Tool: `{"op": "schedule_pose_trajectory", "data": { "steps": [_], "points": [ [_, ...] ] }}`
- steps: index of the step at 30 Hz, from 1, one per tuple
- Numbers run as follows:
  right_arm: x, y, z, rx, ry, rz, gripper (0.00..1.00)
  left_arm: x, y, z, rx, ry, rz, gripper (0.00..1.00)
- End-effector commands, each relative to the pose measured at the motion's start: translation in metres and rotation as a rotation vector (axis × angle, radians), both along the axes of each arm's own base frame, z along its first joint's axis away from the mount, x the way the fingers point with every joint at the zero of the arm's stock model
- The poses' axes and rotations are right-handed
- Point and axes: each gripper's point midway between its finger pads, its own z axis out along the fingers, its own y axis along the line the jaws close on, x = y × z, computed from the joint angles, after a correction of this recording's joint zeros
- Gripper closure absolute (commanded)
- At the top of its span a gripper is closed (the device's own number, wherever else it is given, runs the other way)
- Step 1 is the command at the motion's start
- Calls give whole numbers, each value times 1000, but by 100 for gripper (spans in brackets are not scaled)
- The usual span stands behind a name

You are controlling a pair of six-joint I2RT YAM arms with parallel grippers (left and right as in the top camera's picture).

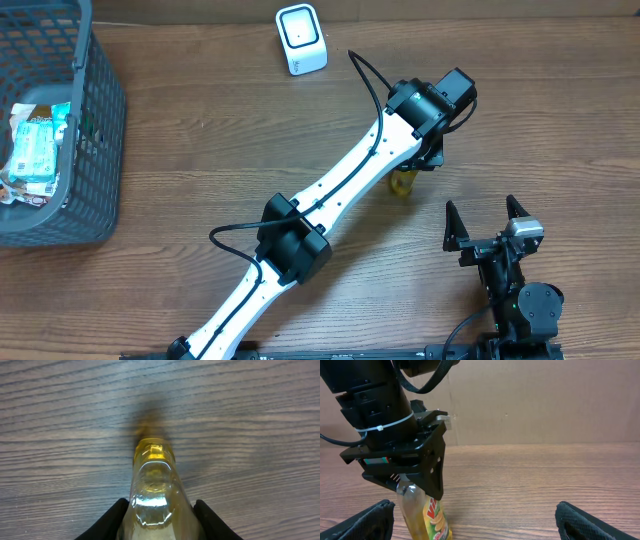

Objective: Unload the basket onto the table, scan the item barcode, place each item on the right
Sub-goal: 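Set the yellow bottle upright on the table and release it, then reach the left gripper back into the basket and grasp the green-lidded jar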

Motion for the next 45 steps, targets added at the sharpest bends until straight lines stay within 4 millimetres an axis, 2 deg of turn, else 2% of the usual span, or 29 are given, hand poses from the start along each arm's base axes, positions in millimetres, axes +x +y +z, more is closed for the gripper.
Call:
{"op": "schedule_pose_trajectory", "data": {
  "steps": [1, 10, 13, 14, 15, 22, 25, 27, 29, 31, 34, 36, 39, 42, 45],
  "points": [
    [0, -2, -3, 2, 0, -9, 0, -2, -3, -1, 0, -4, 13, 60],
    [0, -2, -3, 2, 0, -9, 0, -1, -2, -2, 8, -6, 14, 39],
    [0, -2, -3, 2, 0, -9, 0, -1, -2, -2, 8, -5, 14, 24],
    [0, -2, -3, 2, 0, -9, 0, -2, -1, -2, 9, -4, 14, 16],
    [0, -2, -3, 2, 0, -9, 0, -2, -1, -2, 10, -3, 11, 13],
    [0, -2, -3, 2, 0, -9, 0, 1, -3, 2, 1, -23, -49, 4],
    [0, -2, -3, 2, 0, -9, 0, 22, 0, 24, -42, -96, -70, 0],
    [0, -2, -3, 2, 0, -9, 0, 40, 7, 51, -90, -163, -69, 0],
    [0, -2, -3, 2, 0, -9, 0, 62, 21, 90, -147, -253, -56, 0],
    [0, -2, -3, 2, 0, -9, 0, 82, 43, 131, -195, -349, -37, 0],
    [0, -2, -3, 2, 0, -9, 0, 109, 97, 198, -260, -499, 54, 0],
    [0, -2, -3, 2, 0, -9, 0, 123, 145, 238, -287, -589, 143, 0],
    [0, -2, -3, 2, 0, -9, 0, 133, 226, 286, -291, -701, 287, 0],
    [0, -2, -3, 2, 0, -9, 0, 131, 314, 318, -260, -780, 443, 0],
    [0, -2, -3, 2, 0, -9, 0, 115, 399, 336, -204, -822, 599, 0]
  ]
}}
